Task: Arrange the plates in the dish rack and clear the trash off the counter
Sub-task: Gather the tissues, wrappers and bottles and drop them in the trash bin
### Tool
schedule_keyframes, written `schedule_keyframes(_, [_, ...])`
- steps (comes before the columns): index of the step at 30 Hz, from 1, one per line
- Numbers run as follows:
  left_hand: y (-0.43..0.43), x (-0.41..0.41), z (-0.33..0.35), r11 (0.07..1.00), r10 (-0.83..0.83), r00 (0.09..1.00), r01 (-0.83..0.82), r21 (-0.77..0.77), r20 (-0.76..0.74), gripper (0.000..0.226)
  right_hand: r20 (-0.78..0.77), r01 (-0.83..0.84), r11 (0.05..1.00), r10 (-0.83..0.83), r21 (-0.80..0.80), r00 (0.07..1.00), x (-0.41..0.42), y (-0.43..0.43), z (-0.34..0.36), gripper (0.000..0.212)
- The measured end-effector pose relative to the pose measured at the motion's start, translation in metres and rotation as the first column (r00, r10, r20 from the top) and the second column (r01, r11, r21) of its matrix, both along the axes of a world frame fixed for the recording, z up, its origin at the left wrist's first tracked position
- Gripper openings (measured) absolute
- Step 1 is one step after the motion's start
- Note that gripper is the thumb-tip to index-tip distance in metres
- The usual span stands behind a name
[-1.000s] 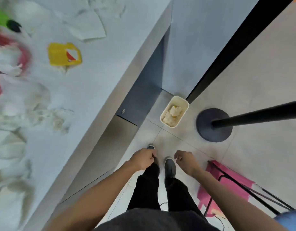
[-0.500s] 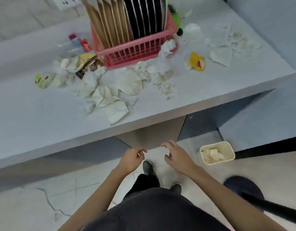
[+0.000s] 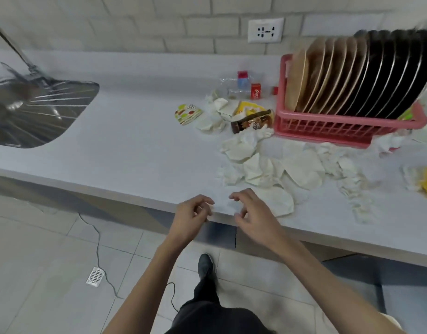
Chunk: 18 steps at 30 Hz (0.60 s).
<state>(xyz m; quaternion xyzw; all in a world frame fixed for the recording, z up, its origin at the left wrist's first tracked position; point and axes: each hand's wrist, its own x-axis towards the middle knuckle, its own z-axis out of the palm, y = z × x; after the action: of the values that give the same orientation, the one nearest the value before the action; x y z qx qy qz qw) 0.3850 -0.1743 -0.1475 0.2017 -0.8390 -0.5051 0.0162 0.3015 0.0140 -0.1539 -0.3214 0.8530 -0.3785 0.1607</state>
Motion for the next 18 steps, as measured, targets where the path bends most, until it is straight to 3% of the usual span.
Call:
schedule_keyframes(11, [-0.171, -0.152, 0.008, 0.971, -0.167, 0.982, 0.148, -0.188, -0.091, 0.026, -0.109, 0.144, 0.989, -0.139, 0.041, 0.984, -0.108, -0.141, 0.019, 0.031])
schedule_keyframes(18, [-0.242, -0.277, 0.007, 0.93, -0.175, 0.971, 0.108, -0.351, -0.164, 0.014, -0.277, 0.235, 0.965, -0.196, 0.117, 0.941, -0.154, -0.178, 0.019, 0.038])
